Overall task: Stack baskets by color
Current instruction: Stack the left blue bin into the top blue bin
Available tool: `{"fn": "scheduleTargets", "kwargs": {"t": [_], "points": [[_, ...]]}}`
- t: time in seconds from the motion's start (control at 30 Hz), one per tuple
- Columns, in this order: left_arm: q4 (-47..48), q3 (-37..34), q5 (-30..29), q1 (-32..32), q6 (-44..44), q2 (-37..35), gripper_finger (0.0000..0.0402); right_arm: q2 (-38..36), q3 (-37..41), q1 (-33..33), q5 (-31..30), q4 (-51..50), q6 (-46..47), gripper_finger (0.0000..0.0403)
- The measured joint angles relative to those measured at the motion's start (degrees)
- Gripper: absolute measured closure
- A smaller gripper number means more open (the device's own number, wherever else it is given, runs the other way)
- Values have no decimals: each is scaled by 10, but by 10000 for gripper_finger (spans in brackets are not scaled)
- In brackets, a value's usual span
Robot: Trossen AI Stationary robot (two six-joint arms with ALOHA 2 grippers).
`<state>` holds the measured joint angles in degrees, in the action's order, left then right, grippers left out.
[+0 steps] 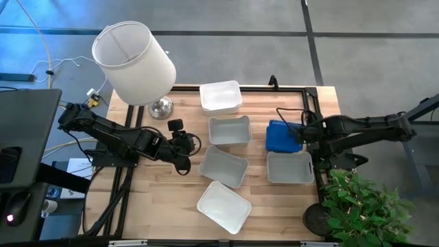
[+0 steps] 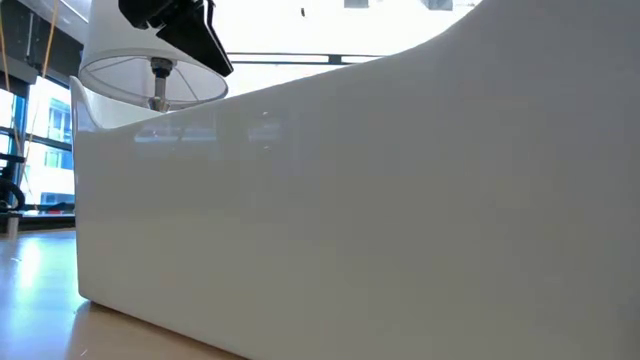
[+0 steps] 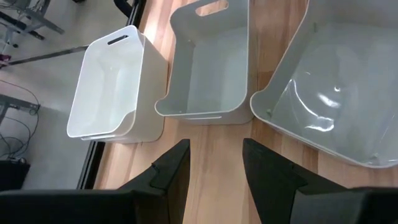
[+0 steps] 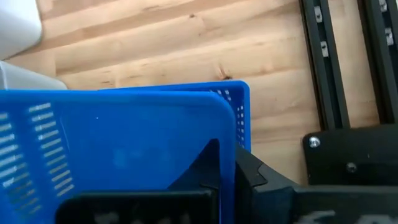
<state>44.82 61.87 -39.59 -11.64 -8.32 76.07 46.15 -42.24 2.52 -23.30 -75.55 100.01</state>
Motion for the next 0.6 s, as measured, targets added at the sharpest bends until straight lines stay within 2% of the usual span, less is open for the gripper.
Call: {"fn": "scheduleTargets", "kwargs": {"t": [0.6], "points": [[4,0,0,0,3,0,268,65,0,-112,122,32,-65,403]]}}
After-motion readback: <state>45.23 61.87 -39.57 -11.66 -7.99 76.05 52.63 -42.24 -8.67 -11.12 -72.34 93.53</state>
